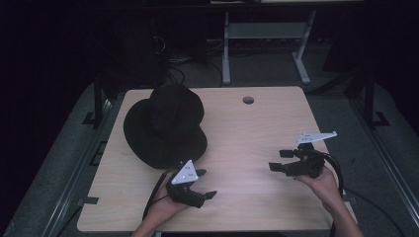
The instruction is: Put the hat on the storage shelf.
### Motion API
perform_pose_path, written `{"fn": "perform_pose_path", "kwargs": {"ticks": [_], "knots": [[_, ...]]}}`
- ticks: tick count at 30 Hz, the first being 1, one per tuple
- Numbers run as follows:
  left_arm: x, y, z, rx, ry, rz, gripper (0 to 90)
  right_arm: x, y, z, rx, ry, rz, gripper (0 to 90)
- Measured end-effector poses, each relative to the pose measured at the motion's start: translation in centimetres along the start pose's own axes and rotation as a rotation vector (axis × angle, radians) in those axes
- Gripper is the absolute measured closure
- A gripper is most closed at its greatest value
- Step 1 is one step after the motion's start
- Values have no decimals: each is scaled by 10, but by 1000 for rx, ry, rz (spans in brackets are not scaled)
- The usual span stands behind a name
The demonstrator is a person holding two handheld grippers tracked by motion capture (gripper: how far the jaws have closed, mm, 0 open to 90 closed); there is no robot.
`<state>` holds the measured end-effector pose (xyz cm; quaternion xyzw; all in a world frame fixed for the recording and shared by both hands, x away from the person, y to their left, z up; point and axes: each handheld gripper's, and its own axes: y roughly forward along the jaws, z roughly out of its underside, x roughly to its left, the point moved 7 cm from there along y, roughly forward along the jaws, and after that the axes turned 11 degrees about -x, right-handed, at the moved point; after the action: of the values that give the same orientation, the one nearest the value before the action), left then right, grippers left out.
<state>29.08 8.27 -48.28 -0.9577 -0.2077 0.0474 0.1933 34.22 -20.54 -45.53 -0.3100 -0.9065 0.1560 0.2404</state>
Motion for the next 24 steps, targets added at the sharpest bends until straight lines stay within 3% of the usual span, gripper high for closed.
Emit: {"fn": "perform_pose_path", "kwargs": {"ticks": [24], "knots": [[0, -1, 0, 1, -3, -5, 216, 1, -19, 39, -8, 16, 17, 181]]}}
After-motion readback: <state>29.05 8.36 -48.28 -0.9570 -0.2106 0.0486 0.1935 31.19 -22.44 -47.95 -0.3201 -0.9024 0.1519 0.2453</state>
